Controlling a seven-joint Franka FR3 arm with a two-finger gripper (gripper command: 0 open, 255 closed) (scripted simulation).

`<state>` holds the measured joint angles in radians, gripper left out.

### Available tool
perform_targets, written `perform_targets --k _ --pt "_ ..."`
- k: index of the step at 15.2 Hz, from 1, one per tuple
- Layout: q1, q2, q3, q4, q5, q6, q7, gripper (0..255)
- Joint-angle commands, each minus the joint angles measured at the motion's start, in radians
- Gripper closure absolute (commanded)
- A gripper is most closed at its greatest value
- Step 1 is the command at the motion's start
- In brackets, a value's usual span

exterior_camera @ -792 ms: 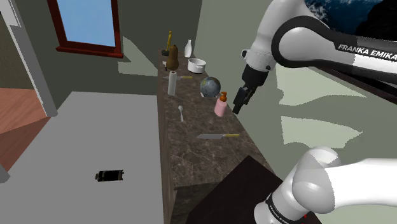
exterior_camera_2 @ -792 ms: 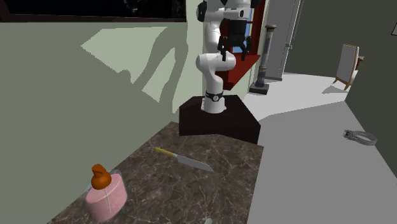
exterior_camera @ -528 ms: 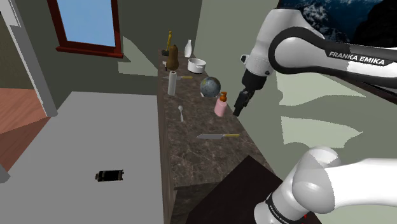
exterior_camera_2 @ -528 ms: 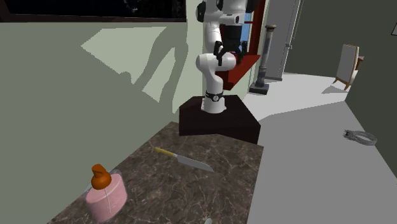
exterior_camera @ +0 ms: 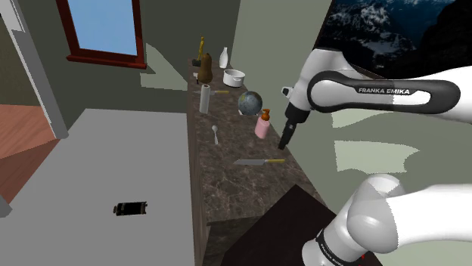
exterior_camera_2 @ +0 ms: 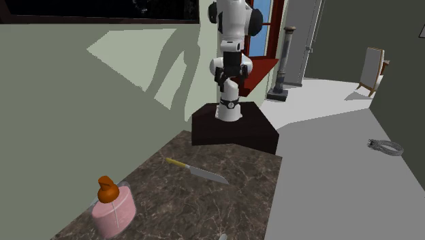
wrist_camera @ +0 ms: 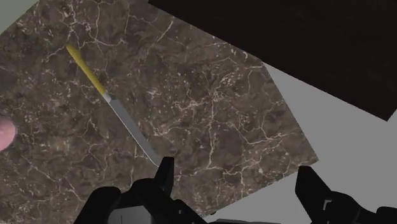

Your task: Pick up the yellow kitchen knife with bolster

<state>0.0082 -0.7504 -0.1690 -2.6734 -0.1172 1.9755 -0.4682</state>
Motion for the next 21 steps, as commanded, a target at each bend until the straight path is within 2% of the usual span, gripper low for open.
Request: perform_targets --k 1,7,10,12,15,18,20,21 --pt "-0.003 0.038 -0.048 -0.025 -0.026 0.071 -0.077 0" --pt "0.012 0.228 -0.198 -0.045 -0.069 0.296 -0.301 0" --pt "0.041 0.353 -0.278 -0.028 -0.056 0.408 -0.429 0" --pt "0.071 0.444 -0.332 -0.007 -0.022 0.479 -0.526 0" --pt "0.131 0.594 -0.412 0.04 0.084 0.573 -0.705 0" --pt "0.181 0.762 -0.46 0.105 0.28 0.64 -0.942 0" --pt "0.173 0.876 -0.445 0.162 0.436 0.661 -1.113 0" --pt "0.15 0.93 -0.419 0.194 0.503 0.666 -1.19 0"
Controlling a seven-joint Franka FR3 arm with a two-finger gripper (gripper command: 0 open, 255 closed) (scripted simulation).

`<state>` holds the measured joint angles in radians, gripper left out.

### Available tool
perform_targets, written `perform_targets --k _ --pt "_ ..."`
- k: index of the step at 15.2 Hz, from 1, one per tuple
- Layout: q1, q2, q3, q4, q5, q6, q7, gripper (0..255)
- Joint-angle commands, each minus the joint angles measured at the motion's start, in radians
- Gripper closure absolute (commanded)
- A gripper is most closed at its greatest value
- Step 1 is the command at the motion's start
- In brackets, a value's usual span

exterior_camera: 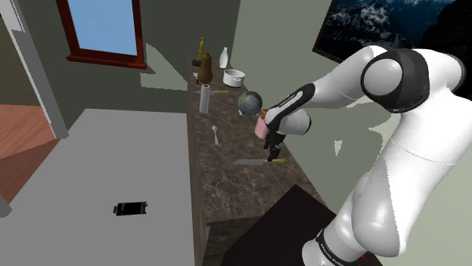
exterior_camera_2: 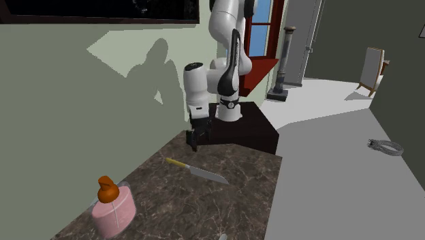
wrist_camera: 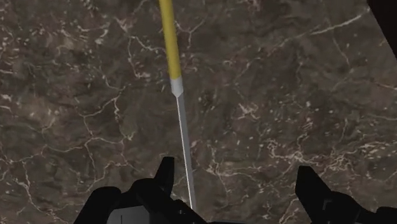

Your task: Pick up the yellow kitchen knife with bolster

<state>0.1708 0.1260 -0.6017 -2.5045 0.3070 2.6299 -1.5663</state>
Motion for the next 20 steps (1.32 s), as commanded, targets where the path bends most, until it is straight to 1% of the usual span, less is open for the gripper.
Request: perform_targets --k 1,3,5,13,15,16,20 --pt "-0.04 0.105 0.042 0.058 0.137 0.015 -0.162 0" --pt "-0.101 0.199 0.103 0.126 0.226 0.019 -0.278 0" --pt "-0.158 0.286 0.159 0.198 0.286 0.021 -0.372 0" --pt "-0.23 0.402 0.248 0.246 0.387 0.083 -0.462 0" --pt "-0.231 0.402 0.249 0.246 0.387 0.083 -0.462 0" --pt "-0.229 0.4 0.248 0.245 0.385 0.082 -0.46 255" --pt "-0.229 0.4 0.248 0.245 0.385 0.083 -0.46 255"
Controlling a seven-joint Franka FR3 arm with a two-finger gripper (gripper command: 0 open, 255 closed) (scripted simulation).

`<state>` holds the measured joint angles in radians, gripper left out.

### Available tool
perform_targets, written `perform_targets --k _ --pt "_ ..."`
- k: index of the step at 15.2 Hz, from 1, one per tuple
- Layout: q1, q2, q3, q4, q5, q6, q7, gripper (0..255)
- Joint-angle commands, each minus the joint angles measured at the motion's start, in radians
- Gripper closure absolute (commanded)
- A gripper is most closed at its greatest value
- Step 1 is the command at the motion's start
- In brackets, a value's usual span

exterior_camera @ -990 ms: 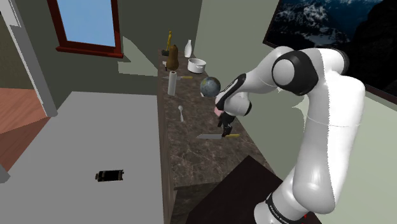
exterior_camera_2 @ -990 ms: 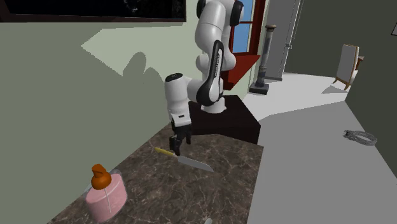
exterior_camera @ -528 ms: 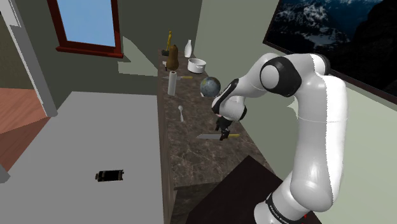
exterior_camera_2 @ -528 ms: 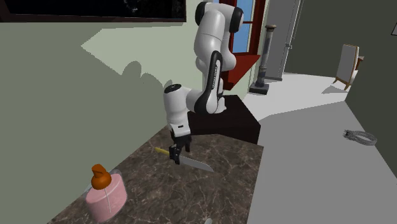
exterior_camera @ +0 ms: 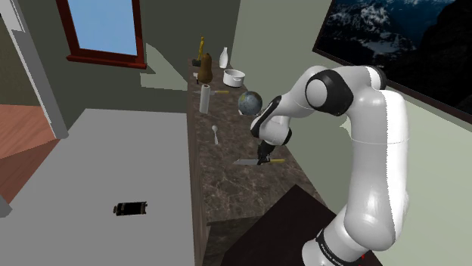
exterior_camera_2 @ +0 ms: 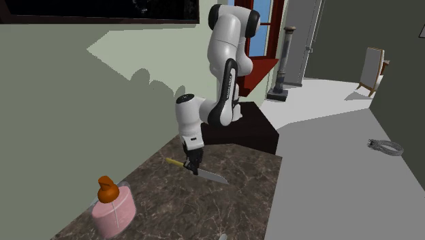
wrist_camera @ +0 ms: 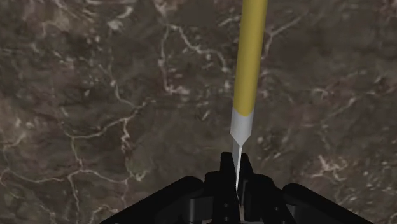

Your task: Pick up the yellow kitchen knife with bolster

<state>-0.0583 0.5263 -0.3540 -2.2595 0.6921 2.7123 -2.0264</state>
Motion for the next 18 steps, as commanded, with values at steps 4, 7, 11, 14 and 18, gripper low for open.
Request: perform_targets --k 4,7,11,14,18 --pt "0.0 0.0 0.0 0.0 0.0 0.0 0.0 255" --pt "0.014 -0.025 -0.019 -0.009 -0.022 -0.015 0.017 255" --pt "0.046 -0.078 -0.06 -0.027 -0.072 -0.048 0.057 255" --pt "0.069 -0.117 -0.091 -0.038 -0.111 -0.073 0.089 255" --pt "0.097 -0.17 -0.129 -0.049 -0.167 -0.107 0.132 255"
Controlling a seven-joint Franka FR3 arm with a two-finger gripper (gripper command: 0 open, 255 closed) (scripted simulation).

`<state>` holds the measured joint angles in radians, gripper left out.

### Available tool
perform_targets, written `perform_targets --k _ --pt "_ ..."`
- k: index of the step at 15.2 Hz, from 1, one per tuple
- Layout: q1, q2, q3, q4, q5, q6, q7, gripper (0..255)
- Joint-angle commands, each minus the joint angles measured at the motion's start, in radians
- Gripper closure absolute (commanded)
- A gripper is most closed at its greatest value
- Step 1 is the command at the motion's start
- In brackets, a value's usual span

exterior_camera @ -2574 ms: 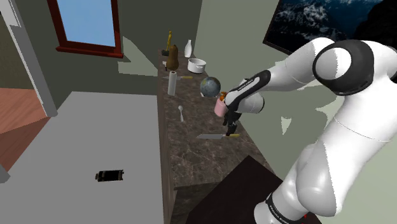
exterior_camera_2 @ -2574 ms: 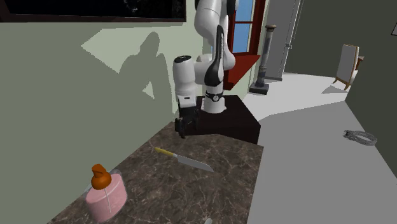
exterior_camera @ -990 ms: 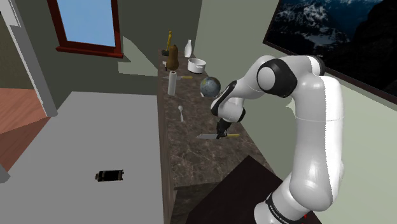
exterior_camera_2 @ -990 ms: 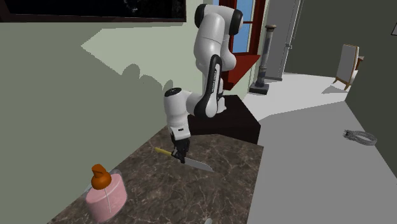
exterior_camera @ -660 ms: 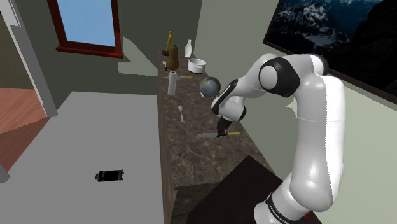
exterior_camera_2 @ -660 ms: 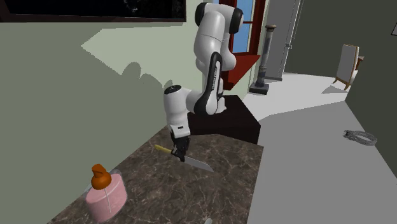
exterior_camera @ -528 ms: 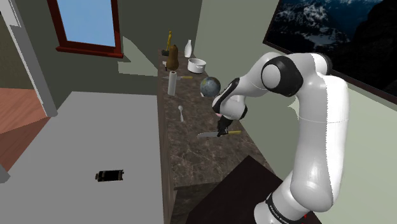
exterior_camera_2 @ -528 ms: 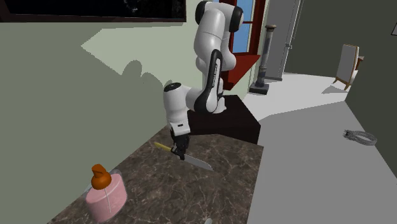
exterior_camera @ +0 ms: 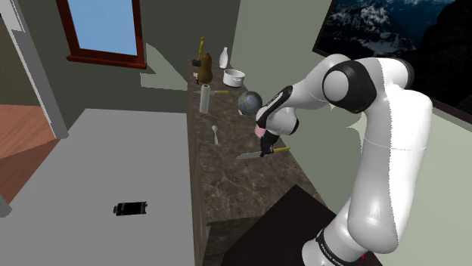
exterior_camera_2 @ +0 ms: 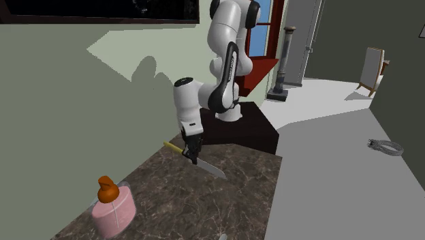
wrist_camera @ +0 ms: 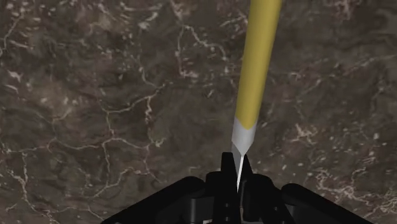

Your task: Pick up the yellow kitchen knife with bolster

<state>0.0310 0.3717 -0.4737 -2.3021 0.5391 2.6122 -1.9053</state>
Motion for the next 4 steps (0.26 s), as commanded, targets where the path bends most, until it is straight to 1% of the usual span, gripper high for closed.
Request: perform_targets --k 1,2,4 --pt "0.015 -0.028 -0.019 -0.008 -0.029 -0.016 0.022 255" --pt "0.021 -0.041 -0.028 -0.01 -0.043 -0.025 0.033 255" --pt "0.022 -0.043 -0.029 -0.011 -0.046 -0.026 0.035 255"
